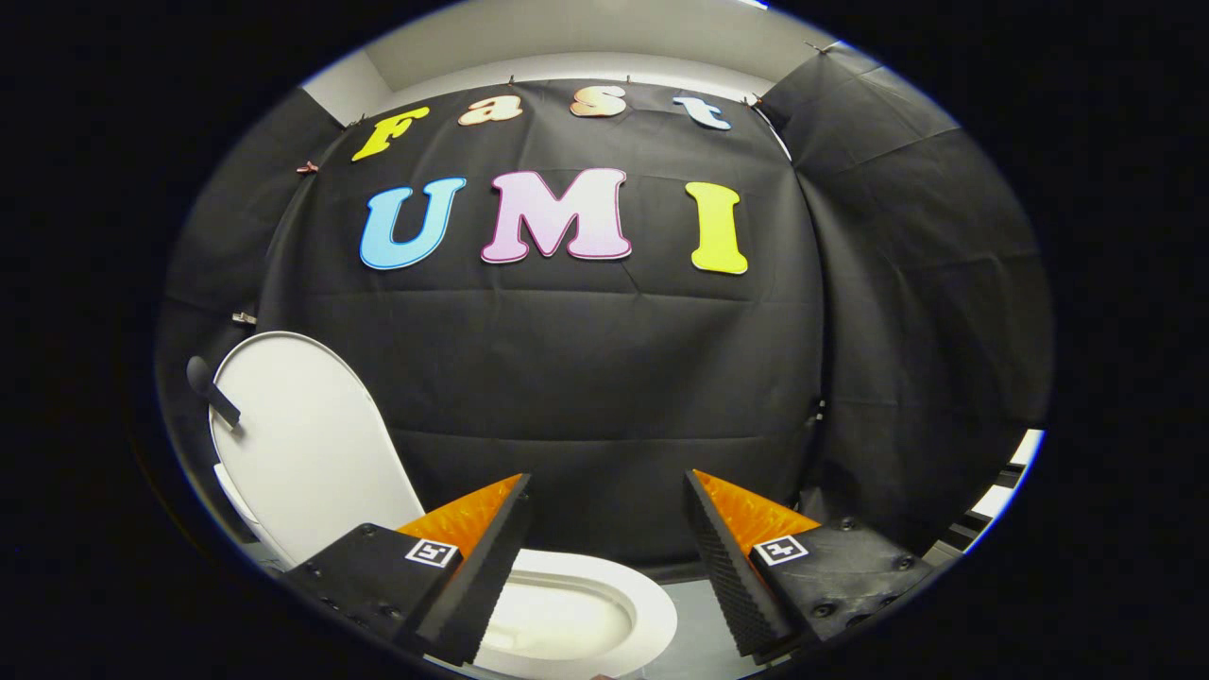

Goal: Open the toilet lid.

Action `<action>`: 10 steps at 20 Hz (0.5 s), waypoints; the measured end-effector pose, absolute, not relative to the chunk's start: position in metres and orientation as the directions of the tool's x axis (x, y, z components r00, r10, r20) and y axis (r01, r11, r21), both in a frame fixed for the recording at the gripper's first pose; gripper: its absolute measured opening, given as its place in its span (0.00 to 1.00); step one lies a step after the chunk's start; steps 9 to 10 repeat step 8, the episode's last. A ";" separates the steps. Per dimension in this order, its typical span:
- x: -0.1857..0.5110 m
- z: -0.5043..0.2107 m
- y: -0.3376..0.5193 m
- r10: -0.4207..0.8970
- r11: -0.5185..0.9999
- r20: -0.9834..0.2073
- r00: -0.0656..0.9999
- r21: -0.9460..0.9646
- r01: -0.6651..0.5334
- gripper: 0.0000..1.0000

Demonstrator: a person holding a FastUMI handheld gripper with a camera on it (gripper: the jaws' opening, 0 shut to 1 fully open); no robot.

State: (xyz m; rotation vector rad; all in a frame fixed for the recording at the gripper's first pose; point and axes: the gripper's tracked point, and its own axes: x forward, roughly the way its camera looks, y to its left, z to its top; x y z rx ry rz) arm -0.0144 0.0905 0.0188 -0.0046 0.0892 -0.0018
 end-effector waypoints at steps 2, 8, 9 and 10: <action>-0.014 0.018 0.089 -0.001 1.000 -0.093 0.996 0.002 0.001 0.98; -0.013 0.015 0.086 -0.004 1.000 -0.104 0.995 0.017 0.006 0.98; -0.013 0.015 0.086 -0.004 1.000 -0.104 0.995 0.017 0.006 0.98; -0.013 0.015 0.086 -0.004 1.000 -0.104 0.995 0.017 0.006 0.98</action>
